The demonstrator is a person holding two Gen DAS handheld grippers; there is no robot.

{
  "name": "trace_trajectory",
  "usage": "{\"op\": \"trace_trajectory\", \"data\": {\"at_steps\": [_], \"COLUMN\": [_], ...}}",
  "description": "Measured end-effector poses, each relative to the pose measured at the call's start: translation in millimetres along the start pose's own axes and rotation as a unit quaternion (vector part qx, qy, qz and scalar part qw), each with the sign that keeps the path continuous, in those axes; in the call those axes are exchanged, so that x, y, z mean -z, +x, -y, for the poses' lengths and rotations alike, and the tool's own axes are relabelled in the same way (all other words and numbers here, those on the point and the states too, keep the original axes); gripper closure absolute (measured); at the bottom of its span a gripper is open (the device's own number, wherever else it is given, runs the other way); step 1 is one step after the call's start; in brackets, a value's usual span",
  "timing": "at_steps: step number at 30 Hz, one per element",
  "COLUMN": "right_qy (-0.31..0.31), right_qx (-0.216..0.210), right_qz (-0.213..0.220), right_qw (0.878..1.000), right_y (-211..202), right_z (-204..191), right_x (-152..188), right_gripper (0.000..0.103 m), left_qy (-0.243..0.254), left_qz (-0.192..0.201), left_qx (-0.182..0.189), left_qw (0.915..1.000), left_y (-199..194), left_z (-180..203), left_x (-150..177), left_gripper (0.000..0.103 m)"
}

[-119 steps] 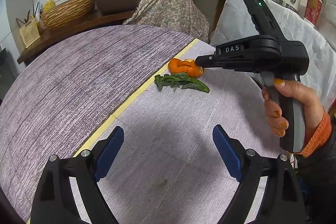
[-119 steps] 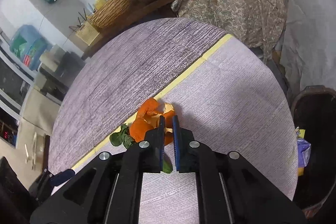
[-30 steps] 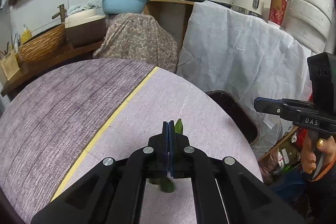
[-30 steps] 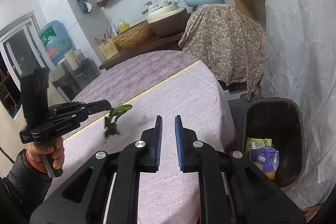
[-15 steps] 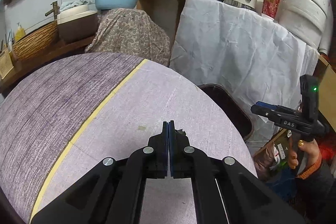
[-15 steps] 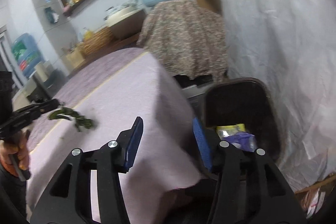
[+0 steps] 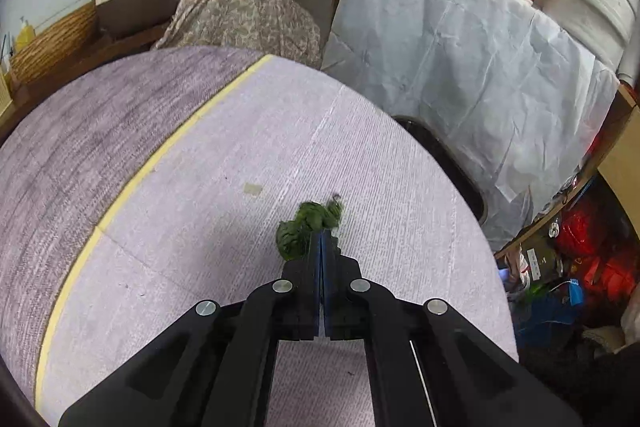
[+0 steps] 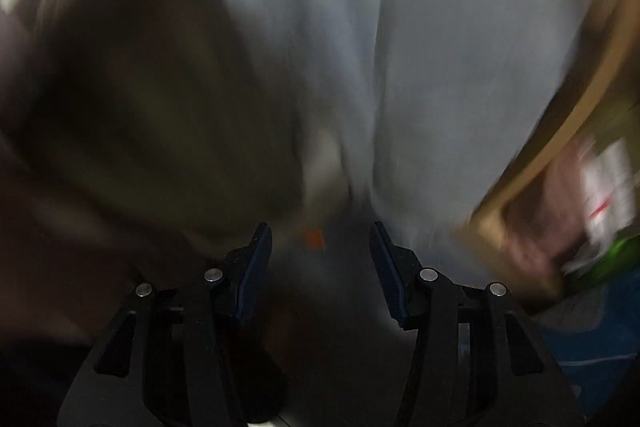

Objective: Collect trash
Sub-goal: 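Carry the orange peel with the right tool toward the black bin while the left tool holds the stem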

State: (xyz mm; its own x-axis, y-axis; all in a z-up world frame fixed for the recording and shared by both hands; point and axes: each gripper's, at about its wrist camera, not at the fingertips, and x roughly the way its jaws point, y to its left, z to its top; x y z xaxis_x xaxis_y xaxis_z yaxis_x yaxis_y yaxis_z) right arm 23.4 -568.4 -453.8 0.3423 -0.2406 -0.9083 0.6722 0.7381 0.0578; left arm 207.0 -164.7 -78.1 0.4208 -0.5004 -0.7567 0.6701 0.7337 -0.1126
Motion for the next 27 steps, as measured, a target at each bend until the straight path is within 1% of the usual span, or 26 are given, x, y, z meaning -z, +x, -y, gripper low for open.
{"op": "trace_trajectory", "data": {"at_steps": [1,2,4,5,6,8,10,13,15,17,19,21,24,25,26,27], "right_qy": [-0.027,-0.050,-0.126,-0.151,-0.185,-0.233,-0.264,-0.294,-0.304,-0.310,-0.314,-0.330,-0.341,-0.339,-0.334,-0.335], "right_qx": [0.013,0.018,0.045,0.047,0.044,0.040,0.052,0.068,0.069,0.069,0.075,0.088,0.089,0.086,0.080,0.080], "right_qz": [-0.021,-0.028,-0.024,-0.022,-0.024,-0.029,-0.022,-0.019,-0.018,-0.016,-0.003,0.008,0.018,0.020,0.008,0.006], "right_qw": [0.999,0.998,0.991,0.987,0.981,0.971,0.963,0.953,0.950,0.948,0.946,0.940,0.936,0.937,0.939,0.939], "right_y": [31.3,50.5,94.3,107.4,126.7,159.5,185.0,222.6,242.0,256.1,268.1,279.1,290.3,293.4,299.0,301.1], "right_z": [-4.8,-10.2,-27.2,-33.1,-41.7,-54.3,-58.8,-62.6,-63.1,-66.1,-69.7,-73.9,-77.0,-79.7,-83.9,-84.5], "right_x": [14.1,22.5,38.4,42.6,46.6,53.8,60.2,62.6,62.6,60.7,62.8,62.1,58.6,55.2,49.3,48.3], "right_gripper": [0.051,0.052,0.052,0.052,0.052,0.052,0.052,0.052,0.052,0.052,0.052,0.052,0.053,0.053,0.054,0.069], "left_qy": [-0.004,-0.009,-0.021,-0.027,-0.027,-0.025,-0.032,-0.041,-0.041,-0.039,-0.037,-0.032,-0.025,-0.023,-0.023,-0.023], "left_qz": [-0.004,-0.007,-0.008,-0.006,-0.006,-0.003,0.001,0.006,0.007,0.007,0.005,0.004,0.003,0.003,0.002,0.002], "left_qx": [0.002,0.005,0.010,0.013,0.013,0.014,0.014,0.009,0.002,-0.006,-0.014,-0.020,-0.029,-0.032,-0.035,-0.036], "left_qw": [1.0000,0.9999,0.9997,0.9995,0.9995,0.9996,0.9994,0.9991,0.9992,0.9992,0.9992,0.9993,0.9993,0.9992,0.9991,0.9991], "left_y": [4.2,7.4,11.5,11.9,11.8,12.6,13.8,13.9,14.2,14.7,15.1,15.5,16.7,17.1,17.7,17.6], "left_z": [-1.5,-3.0,-6.3,-7.1,-7.2,-6.6,-6.8,-6.0,-3.7,-0.9,1.2,3.0,5.5,6.0,6.9,6.3], "left_x": [0.8,1.5,3.1,3.3,3.2,3.9,3.9,4.5,4.5,4.2,3.3,2.8,1.7,1.4,0.7,1.0], "left_gripper": [0.101,0.101,0.101,0.101,0.101,0.101,0.101,0.100,0.100,0.100,0.100,0.100,0.099,0.099,0.099,0.099]}}
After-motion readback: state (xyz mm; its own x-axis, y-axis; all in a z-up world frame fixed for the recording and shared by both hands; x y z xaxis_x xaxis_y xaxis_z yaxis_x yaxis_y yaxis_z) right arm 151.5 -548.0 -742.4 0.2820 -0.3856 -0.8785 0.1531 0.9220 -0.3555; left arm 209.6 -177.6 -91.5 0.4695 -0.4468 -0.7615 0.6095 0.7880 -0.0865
